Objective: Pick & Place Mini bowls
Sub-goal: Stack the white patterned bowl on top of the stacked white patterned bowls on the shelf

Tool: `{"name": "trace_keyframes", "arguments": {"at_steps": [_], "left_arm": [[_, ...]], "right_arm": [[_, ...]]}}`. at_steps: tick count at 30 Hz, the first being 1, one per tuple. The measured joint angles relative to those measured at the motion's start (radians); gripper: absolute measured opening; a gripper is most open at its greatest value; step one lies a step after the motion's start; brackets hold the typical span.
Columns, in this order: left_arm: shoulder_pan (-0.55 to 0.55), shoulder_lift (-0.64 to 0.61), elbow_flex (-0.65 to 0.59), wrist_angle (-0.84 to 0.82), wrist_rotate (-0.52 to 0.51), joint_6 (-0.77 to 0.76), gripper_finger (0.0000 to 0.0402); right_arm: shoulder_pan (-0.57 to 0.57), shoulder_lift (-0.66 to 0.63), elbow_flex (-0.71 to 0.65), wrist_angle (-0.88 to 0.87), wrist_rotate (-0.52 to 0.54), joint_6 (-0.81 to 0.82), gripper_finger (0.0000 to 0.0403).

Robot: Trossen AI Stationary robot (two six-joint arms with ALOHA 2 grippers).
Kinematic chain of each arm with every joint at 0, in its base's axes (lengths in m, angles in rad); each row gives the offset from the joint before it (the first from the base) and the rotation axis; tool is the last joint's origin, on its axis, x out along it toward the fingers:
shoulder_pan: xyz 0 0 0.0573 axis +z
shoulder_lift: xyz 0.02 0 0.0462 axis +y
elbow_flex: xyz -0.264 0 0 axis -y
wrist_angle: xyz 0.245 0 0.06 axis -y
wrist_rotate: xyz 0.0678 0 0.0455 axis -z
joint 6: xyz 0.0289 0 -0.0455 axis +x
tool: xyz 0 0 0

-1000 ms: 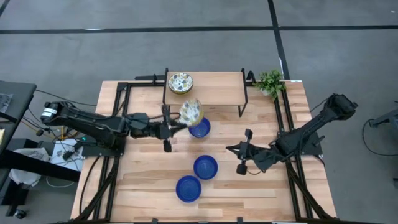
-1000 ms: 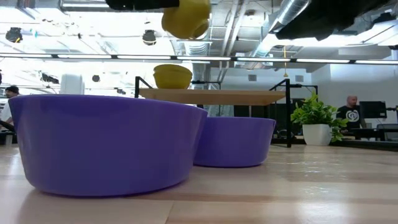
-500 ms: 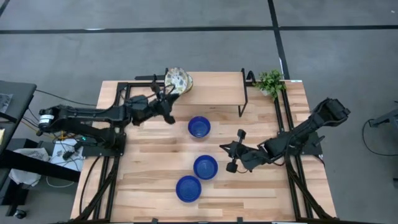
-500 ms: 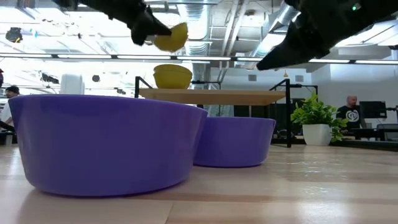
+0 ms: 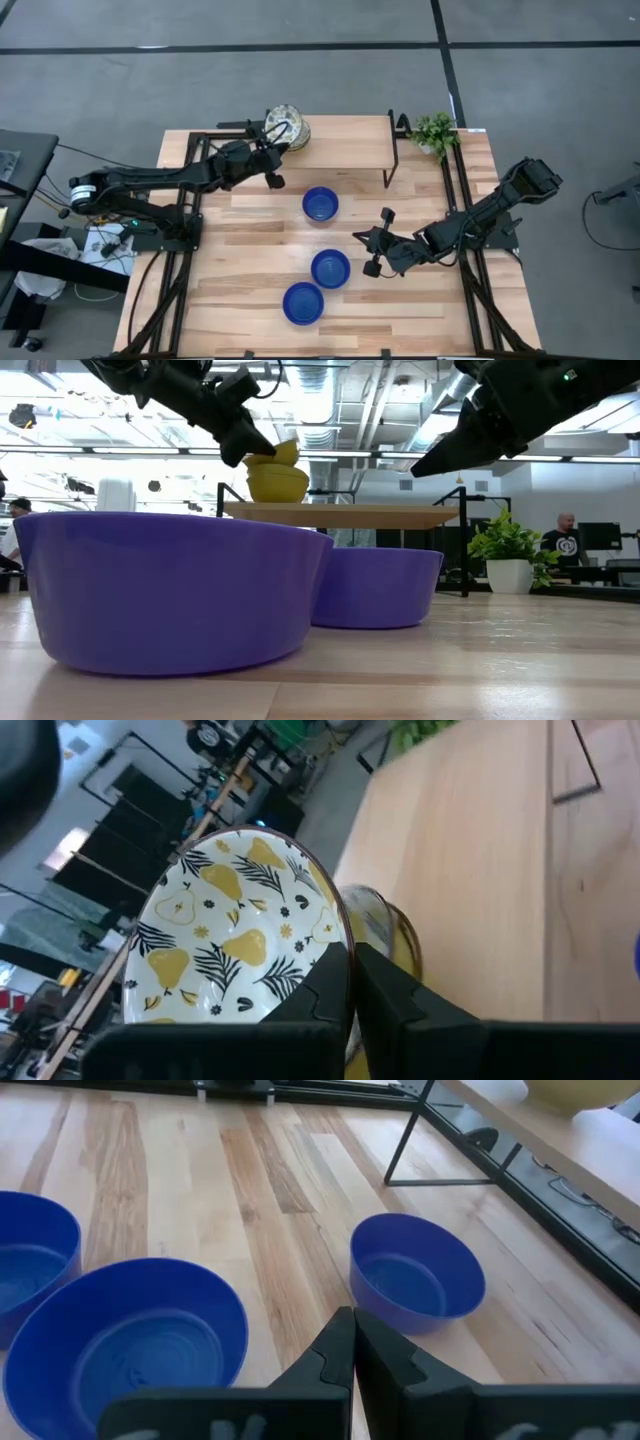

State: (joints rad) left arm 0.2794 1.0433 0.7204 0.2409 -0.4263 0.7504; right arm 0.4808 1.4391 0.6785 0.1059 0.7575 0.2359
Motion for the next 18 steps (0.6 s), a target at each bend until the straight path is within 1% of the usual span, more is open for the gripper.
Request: {"name": "trace_keyframes", "arguments": {"at_steps": [3,9,18], "left_arm": [[-0.006,0.008,0.000,-0.025,-0.003,-0.004,0.0010],[-0.011,0.011,0.000,-0.024,-0.004,-0.005,0.0011],[-0.011,0.011,0.000,-0.023,0.013,-0.007,0.0035]], "right_arm": [[0.000,0.000,0.000,0.000,-0.001,0.000,0.0000],[0.000,0.000,0.000,0.000,-0.002,0.000,0.0000],[0.000,0.000,0.000,0.000,-0.002,0.001,0.0000]]}}
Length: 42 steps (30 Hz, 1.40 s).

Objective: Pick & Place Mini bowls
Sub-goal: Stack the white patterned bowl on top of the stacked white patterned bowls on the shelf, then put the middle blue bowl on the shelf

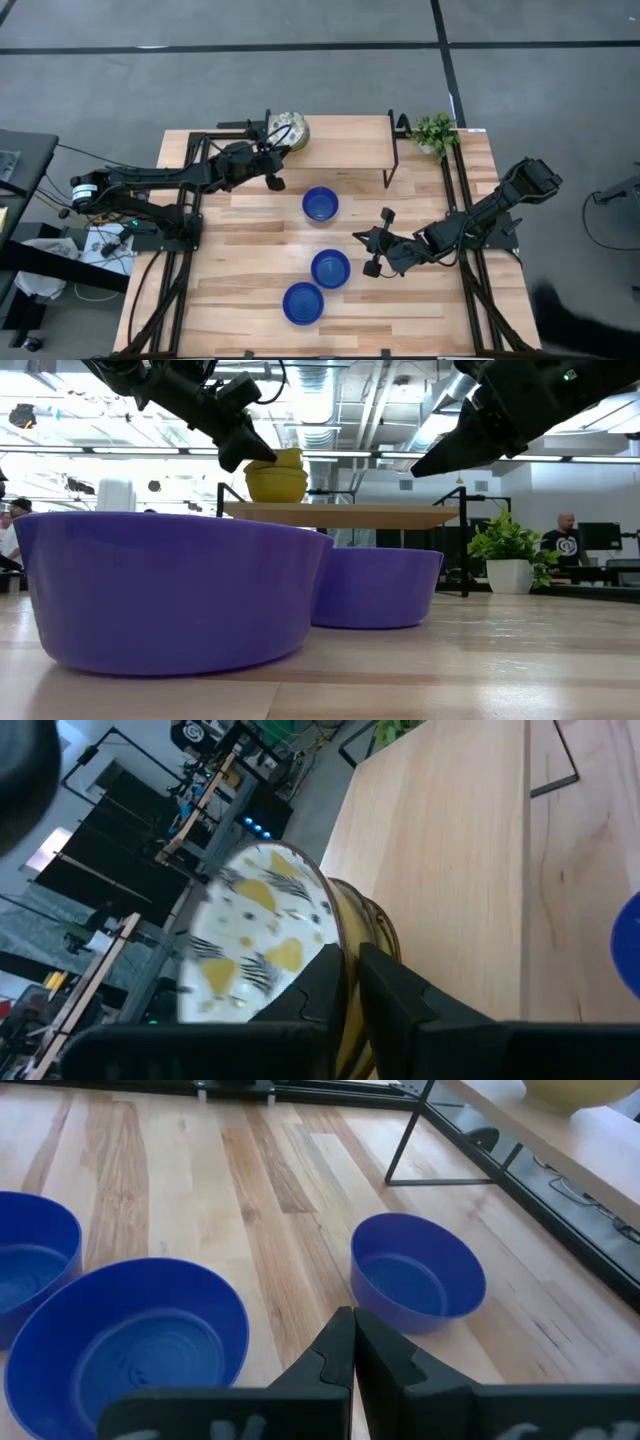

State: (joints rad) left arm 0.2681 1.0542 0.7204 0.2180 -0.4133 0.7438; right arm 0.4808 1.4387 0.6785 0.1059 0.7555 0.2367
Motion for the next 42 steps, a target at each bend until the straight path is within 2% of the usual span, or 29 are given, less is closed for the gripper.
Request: {"name": "trace_keyframes", "arguments": {"at_steps": [12,22,30,36,42], "left_arm": [[-0.005,0.000,0.000,0.006,-0.005,-0.006,0.0078],[-0.004,0.000,0.030,0.021,-0.004,-0.115,0.0122],[-0.005,-0.004,0.055,0.019,-0.013,-0.150,0.0131],[-0.034,-0.071,0.055,-0.015,-0.070,-0.269,0.0131],[-0.163,-0.175,0.055,-0.177,-0.073,-0.480,0.0131]], "right_arm": [[0.000,0.000,0.000,0.000,0.000,0.000,0.0000],[0.000,0.000,0.000,0.000,0.001,0.000,0.0000],[0.003,-0.001,0.000,-0.004,-0.008,-0.002,0.0000],[0.003,-0.001,0.000,-0.032,-0.047,0.000,0.0000],[0.003,-0.001,0.000,-0.043,-0.049,0.000,0.0000]]}}
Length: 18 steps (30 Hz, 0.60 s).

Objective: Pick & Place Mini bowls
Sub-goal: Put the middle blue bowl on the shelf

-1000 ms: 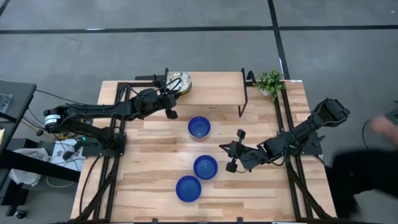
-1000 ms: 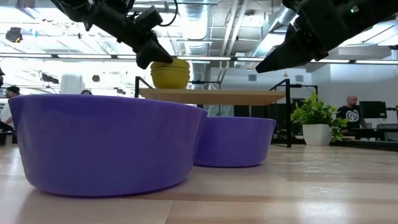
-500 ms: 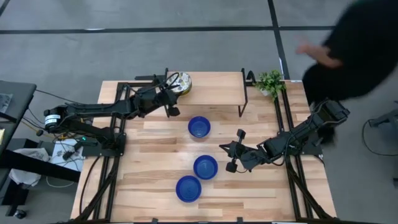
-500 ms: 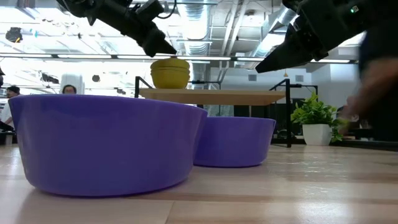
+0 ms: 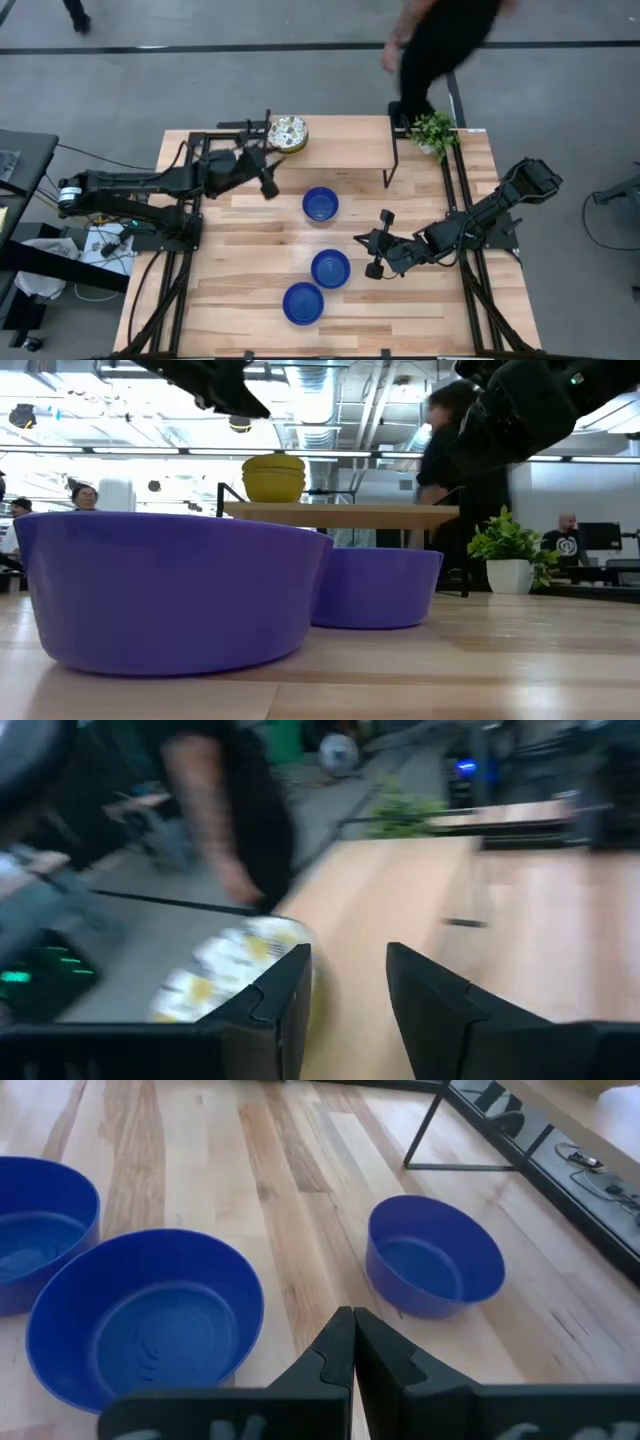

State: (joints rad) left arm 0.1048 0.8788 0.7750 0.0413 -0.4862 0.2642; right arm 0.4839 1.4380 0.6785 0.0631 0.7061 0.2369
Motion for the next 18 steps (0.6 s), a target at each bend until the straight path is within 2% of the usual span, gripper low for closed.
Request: {"name": "trace_keyframes", "arguments": {"at_steps": [4,9,11,15,18], "left_arm": [[-0.140,-0.050,-0.031,-0.092,0.021,-0.169,0.0131],[-0.344,-0.072,-0.137,-0.070,0.064,-0.380,0.0131],[-0.417,-0.064,-0.189,-0.008,0.059,-0.424,0.0131],[-0.541,-0.008,-0.301,0.230,0.004,-0.449,0.0131],[-0.596,0.033,-0.349,0.350,-0.016,-0.448,0.0131]], "right_arm": [[0.001,0.000,0.000,0.000,-0.003,0.000,0.0000],[0.012,0.023,0.000,0.016,-0.005,0.002,0.0016],[0.014,0.053,0.000,0.075,-0.004,0.000,0.0035],[0.002,0.135,0.001,0.243,-0.002,-0.082,0.0076],[-0.012,0.174,0.027,0.276,-0.003,-0.121,0.0098]]}}
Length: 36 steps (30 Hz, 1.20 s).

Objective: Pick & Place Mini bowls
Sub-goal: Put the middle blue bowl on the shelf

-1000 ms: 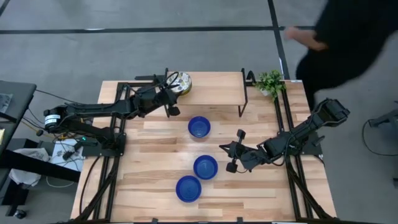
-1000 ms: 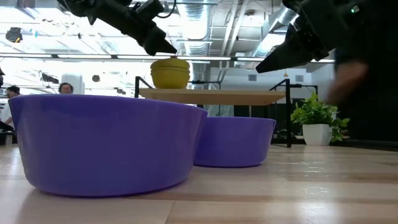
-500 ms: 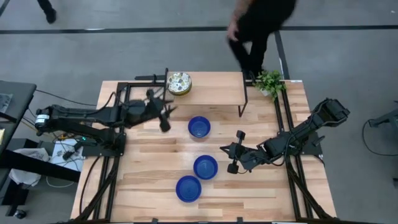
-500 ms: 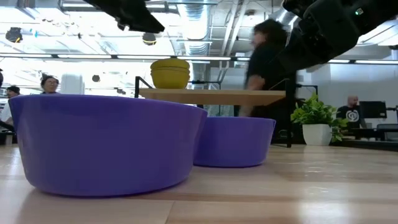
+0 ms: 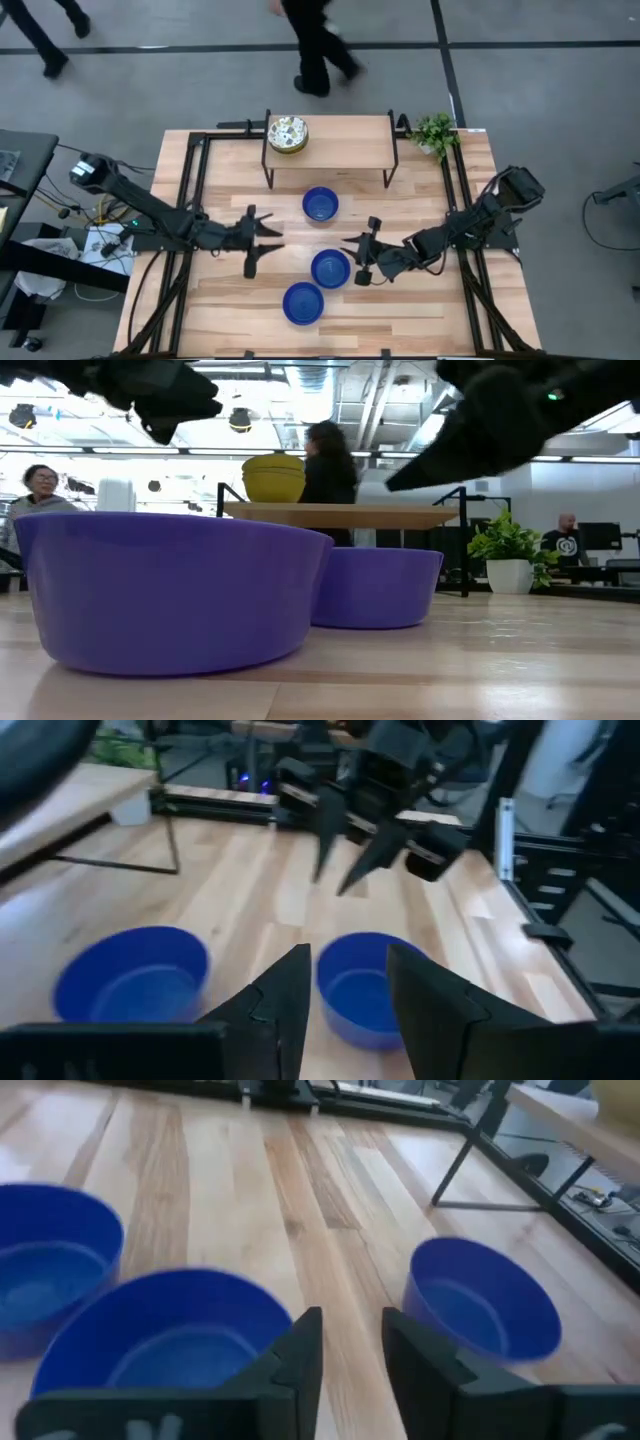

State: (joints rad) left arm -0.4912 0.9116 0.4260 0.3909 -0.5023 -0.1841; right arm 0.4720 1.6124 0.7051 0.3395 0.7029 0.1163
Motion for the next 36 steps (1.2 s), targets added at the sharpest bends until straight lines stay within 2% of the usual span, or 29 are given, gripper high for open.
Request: {"name": "trace_keyframes", "arguments": {"at_steps": [5,10,13,15,18,22,30,33,36], "left_arm": [[-0.046,0.066,-0.037,0.080,-0.002,-0.013,0.0131],[-0.044,0.139,-0.036,0.098,-0.002,-0.051,0.0131],[-0.043,0.185,-0.037,0.137,-0.002,-0.060,0.0131],[-0.046,0.209,-0.037,0.149,0.005,-0.060,0.0131],[-0.046,0.240,-0.036,0.178,0.062,-0.060,0.0131],[-0.046,0.276,-0.036,0.177,0.128,-0.059,0.0131],[-0.036,0.309,-0.037,0.192,0.129,-0.060,0.0131],[-0.037,0.307,-0.037,0.193,0.130,-0.060,0.0131],[-0.036,0.307,-0.037,0.194,0.130,-0.060,0.0131]], "right_arm": [[0.007,0.006,0.050,-0.048,0.002,0.006,0.0109],[0.041,-0.011,0.085,-0.129,-0.024,0.007,0.0108],[0.043,-0.024,0.100,-0.162,-0.119,0.024,0.0107],[0.044,-0.028,0.107,-0.165,-0.231,0.048,0.0107],[0.043,-0.027,0.110,-0.166,-0.355,0.051,0.0107],[0.038,0.000,0.110,-0.159,-0.355,0.039,0.0107],[-0.070,0.067,0.113,-0.112,-0.305,0.070,0.0107],[-0.099,0.077,0.114,-0.110,-0.314,0.100,0.0107],[-0.109,0.090,0.115,-0.105,-0.376,0.095,0.0107]]}}
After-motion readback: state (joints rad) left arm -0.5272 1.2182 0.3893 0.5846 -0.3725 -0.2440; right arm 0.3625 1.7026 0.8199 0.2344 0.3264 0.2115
